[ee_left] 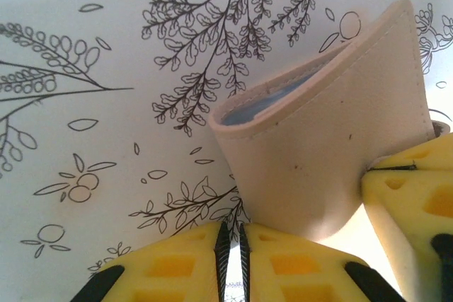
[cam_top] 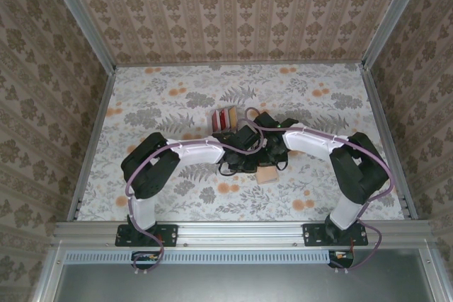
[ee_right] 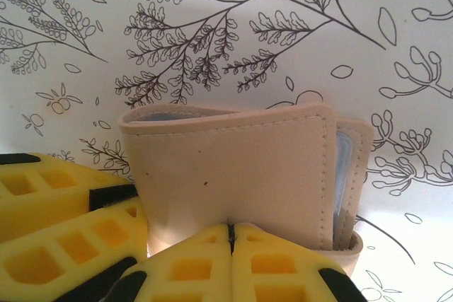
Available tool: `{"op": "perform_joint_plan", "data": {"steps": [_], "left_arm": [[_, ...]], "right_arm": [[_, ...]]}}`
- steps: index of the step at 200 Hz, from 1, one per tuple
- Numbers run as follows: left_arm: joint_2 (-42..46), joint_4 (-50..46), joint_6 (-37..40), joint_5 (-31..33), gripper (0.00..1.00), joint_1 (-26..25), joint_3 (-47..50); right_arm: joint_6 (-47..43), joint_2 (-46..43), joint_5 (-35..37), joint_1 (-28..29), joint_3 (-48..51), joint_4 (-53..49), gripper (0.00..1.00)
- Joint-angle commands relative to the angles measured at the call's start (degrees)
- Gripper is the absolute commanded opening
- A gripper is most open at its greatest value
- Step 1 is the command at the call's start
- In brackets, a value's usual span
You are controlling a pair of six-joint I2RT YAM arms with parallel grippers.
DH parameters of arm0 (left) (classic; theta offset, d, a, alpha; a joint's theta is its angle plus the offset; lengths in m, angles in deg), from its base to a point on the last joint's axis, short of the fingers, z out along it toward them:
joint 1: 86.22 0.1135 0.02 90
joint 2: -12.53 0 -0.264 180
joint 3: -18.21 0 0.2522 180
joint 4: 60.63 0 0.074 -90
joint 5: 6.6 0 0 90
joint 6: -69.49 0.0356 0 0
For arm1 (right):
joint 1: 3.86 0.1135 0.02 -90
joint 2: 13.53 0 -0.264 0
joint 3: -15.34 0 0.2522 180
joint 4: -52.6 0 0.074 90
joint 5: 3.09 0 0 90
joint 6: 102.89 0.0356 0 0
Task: Put the credit cards into the card holder
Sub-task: Close the button on the card holder.
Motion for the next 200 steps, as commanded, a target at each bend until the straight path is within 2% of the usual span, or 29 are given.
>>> {"op": "perform_joint_plan", "data": {"steps": [1, 23, 72, 91, 133, 200], "left_arm": [[-0.83, 1.44, 1.22, -0.4, 0.18, -0.03, 1.49], [0.14, 1.59, 1.21, 0.08, 0.18, 0.2, 2.76], [1.5, 1.7, 1.31, 0.72, 0.18, 1.01, 3.46], [1.53, 1.69, 1.31, 0.76, 0.18, 1.02, 3.19], [2.54, 2.6, 0.6, 1.47, 0.18, 1.03, 3.99], [3.22, 2.26, 0.6, 1.94, 0.18, 1.0, 4.68]], "right_arm": [[0.98, 6.47, 7.53, 1.53, 3.75, -0.76, 0.05], [1.34, 3.81, 6.68, 1.47, 4.52, 0.38, 0.04], [3.13, -11.55, 3.22, 0.83, 5.73, 4.1, 0.05], [2.73, -14.67, 2.36, -0.51, 5.61, 3.19, 0.06], [0.17, -12.65, 4.0, -1.32, 4.65, -0.74, 0.06], [1.95, -8.74, 4.59, -1.8, 6.41, 0.83, 0.05]]}}
